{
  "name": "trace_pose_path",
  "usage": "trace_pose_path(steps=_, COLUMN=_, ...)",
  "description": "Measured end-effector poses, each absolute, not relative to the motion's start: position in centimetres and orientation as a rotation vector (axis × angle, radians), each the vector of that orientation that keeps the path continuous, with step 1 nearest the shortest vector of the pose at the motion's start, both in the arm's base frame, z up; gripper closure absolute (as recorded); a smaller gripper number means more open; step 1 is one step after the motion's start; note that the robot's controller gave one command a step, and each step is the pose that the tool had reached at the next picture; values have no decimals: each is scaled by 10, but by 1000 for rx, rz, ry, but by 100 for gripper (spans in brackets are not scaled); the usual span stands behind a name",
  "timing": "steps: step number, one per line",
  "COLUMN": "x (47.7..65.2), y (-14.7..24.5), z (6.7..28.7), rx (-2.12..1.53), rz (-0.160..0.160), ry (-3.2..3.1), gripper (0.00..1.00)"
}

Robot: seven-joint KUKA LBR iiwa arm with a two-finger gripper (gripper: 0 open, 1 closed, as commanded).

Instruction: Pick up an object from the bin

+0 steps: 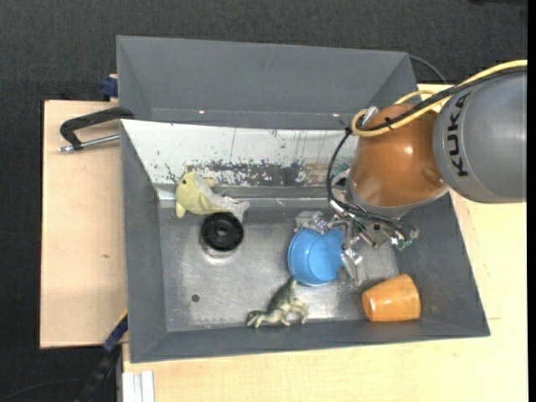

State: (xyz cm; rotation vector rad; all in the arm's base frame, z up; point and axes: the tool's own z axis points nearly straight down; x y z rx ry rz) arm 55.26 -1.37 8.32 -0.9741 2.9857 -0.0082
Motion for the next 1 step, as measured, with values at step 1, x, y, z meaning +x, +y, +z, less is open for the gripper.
trace_pose_path(steps=1, x=568, y=-40, z=342, rx=-919, rz=-9, ry=2987, gripper=100)
